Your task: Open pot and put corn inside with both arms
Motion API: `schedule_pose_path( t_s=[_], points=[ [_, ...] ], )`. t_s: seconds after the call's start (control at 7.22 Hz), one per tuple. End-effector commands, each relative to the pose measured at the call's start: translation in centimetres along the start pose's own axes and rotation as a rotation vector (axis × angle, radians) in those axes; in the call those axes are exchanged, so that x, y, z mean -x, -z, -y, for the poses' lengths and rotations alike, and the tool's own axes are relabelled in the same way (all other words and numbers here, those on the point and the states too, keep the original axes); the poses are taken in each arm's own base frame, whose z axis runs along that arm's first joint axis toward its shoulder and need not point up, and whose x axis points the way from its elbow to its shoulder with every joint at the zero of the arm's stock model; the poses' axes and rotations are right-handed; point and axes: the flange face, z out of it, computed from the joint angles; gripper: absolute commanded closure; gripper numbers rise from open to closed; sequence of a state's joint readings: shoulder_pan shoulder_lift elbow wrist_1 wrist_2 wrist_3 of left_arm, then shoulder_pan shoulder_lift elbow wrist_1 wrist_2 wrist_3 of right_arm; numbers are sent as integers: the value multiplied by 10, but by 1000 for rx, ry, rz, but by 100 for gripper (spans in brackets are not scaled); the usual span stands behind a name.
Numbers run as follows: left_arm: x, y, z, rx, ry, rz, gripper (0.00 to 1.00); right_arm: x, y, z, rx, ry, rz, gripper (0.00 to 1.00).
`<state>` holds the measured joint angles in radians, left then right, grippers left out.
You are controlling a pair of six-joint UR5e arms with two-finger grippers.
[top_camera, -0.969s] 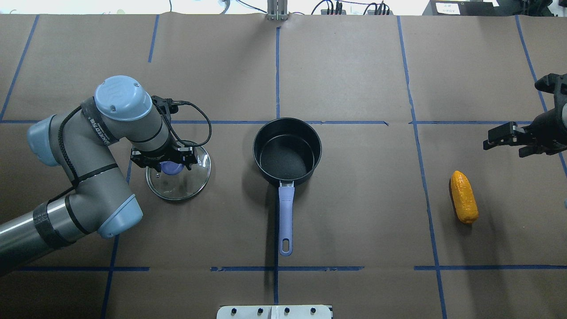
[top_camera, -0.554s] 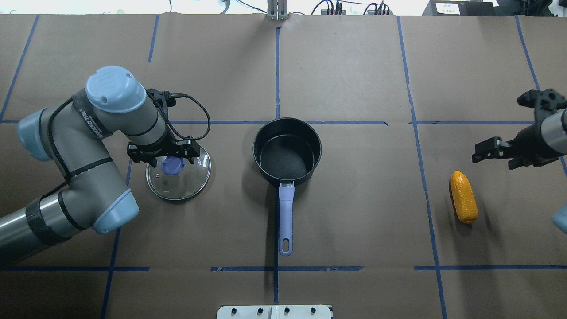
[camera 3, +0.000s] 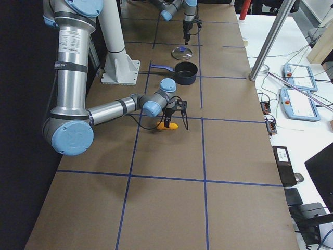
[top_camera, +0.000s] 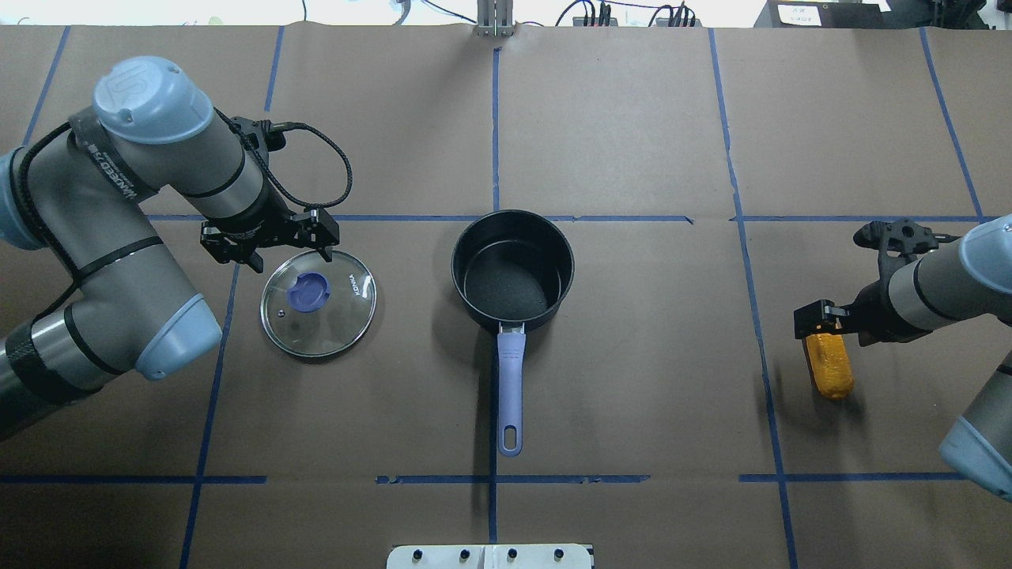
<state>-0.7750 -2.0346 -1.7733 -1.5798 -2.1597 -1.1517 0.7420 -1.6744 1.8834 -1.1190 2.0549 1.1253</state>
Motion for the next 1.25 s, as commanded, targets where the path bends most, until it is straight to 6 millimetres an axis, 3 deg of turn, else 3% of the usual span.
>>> schedule_pose_path(
  t_s=[0.0, 0.14, 0.28, 0.42, 0.55, 0.69, 0.83, 0.97, 1.11],
  points=[
    [1, 10, 2, -4, 8, -3, 0, -4, -19, -5, 26, 1, -27, 1],
    [1, 12, 0, -6, 6, -6, 0, -5, -20, -5, 27, -1, -30, 2],
    [-1, 17, -1, -10, 1, -14, 0, -6, -20, -6, 31, -1, -29, 15],
    [0, 22, -3, -11, 6, -11, 0, -7, -20, -6, 31, 0, -31, 59],
    [-1, 26, -6, -7, 10, -3, 0, -7, -19, -6, 35, 8, -27, 90],
    [-2, 28, -7, -7, 9, -6, 0, -8, -20, -6, 38, 13, -28, 98],
    [-4, 28, -7, -6, 7, -7, 0, -5, -15, -6, 35, 16, -18, 99],
    [0, 36, -4, -17, -10, -13, 0, 7, 2, -5, 23, 21, 10, 100],
    [15, 60, 11, -8, -43, -25, 0, 9, 31, 10, 9, -14, 37, 100]
  ],
)
